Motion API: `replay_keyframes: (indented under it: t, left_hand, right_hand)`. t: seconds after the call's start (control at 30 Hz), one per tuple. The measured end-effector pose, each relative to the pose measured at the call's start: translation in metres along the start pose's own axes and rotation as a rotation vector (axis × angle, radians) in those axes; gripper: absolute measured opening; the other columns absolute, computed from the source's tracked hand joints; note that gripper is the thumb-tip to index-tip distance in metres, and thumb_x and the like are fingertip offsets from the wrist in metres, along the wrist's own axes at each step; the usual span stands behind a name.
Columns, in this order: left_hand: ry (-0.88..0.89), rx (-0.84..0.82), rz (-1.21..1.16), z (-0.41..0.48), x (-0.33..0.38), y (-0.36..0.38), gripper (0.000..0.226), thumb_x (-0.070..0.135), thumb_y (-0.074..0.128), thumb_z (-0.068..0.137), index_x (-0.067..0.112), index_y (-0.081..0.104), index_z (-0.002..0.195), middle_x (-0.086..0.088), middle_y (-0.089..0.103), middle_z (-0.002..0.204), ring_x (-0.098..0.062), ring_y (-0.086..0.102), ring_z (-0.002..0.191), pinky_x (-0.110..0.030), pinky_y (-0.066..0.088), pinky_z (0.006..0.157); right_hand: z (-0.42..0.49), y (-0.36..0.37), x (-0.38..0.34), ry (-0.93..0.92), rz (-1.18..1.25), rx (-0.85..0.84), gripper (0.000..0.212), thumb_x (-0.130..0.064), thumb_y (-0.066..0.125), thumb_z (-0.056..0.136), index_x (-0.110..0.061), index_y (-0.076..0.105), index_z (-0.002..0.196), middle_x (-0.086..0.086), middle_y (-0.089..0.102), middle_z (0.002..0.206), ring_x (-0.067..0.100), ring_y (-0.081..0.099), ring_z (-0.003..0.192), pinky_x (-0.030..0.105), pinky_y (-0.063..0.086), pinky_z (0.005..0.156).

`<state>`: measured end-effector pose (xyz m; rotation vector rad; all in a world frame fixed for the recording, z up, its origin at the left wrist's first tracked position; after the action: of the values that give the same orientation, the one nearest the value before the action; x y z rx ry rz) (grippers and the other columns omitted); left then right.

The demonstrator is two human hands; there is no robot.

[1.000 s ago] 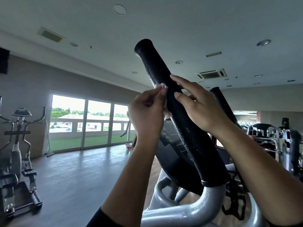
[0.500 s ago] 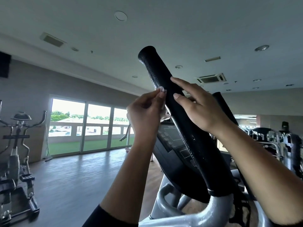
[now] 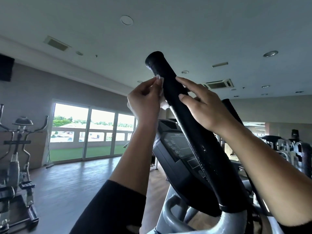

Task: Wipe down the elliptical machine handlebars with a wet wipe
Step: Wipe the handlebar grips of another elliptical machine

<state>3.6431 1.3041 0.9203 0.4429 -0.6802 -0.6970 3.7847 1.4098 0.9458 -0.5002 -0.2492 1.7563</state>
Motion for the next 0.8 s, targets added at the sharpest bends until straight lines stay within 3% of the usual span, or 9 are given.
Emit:
replay_keyframes:
  t: [0.13,0.23,0.43,0.5,0.6,0.67,0.8]
  left_hand:
    - [0.023,-0.092,0.016,-0.012,0.000,0.005,0.012,0.021,0.079,0.078,0.019,0.077,0.090,-0.002,0.075,0.075,-0.025,0.072,0.077,-0.046,0.059,0.076]
    - [0.003,-0.184,-0.038,-0.024,-0.001,0.003,0.016,0.012,0.077,0.079,0.010,0.076,0.094,-0.008,0.075,0.082,-0.030,0.072,0.084,-0.040,0.059,0.075]
    - [0.028,0.014,0.065,0.008,0.007,0.004,0.005,0.029,0.079,0.076,0.030,0.076,0.079,0.007,0.074,0.070,-0.013,0.072,0.073,-0.042,0.058,0.079]
    - [0.024,-0.075,0.060,0.002,0.002,0.007,0.007,0.029,0.080,0.075,0.030,0.077,0.081,0.003,0.075,0.073,-0.018,0.072,0.076,-0.046,0.058,0.079]
    - [-0.026,-0.217,-0.002,-0.011,-0.006,0.007,0.021,0.024,0.080,0.073,0.014,0.077,0.092,-0.010,0.075,0.084,-0.029,0.072,0.083,-0.050,0.057,0.081]
    - [-0.038,-0.164,-0.028,-0.005,-0.004,0.001,0.018,0.018,0.080,0.076,0.011,0.076,0.092,-0.012,0.075,0.085,-0.032,0.072,0.083,-0.050,0.058,0.081]
    - [-0.012,-0.006,0.044,0.015,0.002,0.001,0.007,0.026,0.080,0.076,0.025,0.077,0.082,-0.002,0.075,0.075,-0.023,0.073,0.075,-0.047,0.059,0.078]
  right_hand:
    - [0.003,0.001,0.000,0.000,0.007,-0.010,0.046,-0.027,0.048,0.098,-0.041,0.041,0.141,-0.007,0.052,0.114,0.006,0.049,0.090,0.008,0.034,0.075]
    - [0.006,0.002,-0.001,-0.005,-0.014,-0.008,0.046,-0.027,0.048,0.098,-0.042,0.041,0.141,-0.007,0.051,0.112,0.004,0.047,0.084,-0.002,0.031,0.070]
    - [0.007,0.002,-0.001,0.011,0.006,-0.016,0.045,-0.026,0.047,0.098,-0.040,0.042,0.141,-0.008,0.051,0.114,0.004,0.044,0.093,-0.004,0.028,0.073]
    - [0.007,0.003,0.000,0.014,0.004,-0.023,0.045,-0.026,0.046,0.099,-0.040,0.041,0.141,-0.009,0.050,0.114,0.004,0.044,0.096,-0.005,0.028,0.074]
    - [0.006,0.004,0.000,0.009,0.012,-0.011,0.045,-0.026,0.046,0.099,-0.040,0.041,0.141,-0.007,0.052,0.115,0.005,0.046,0.095,-0.001,0.031,0.074]
    - [0.005,0.003,0.000,0.011,0.025,-0.006,0.045,-0.026,0.046,0.098,-0.040,0.042,0.141,-0.006,0.053,0.116,0.006,0.047,0.094,0.009,0.033,0.075]
    - [0.006,0.004,0.000,0.017,0.057,-0.029,0.045,-0.027,0.046,0.098,-0.042,0.041,0.141,-0.008,0.052,0.116,0.007,0.048,0.097,0.017,0.032,0.084]
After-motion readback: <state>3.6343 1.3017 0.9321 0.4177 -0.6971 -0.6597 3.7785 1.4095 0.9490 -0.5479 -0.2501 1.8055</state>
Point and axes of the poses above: each hand's wrist, its own z-axis towards the middle knuckle, its own y-axis out of the palm, x = y × z, the point moved 10 cm from there along z, towards the middle knuckle
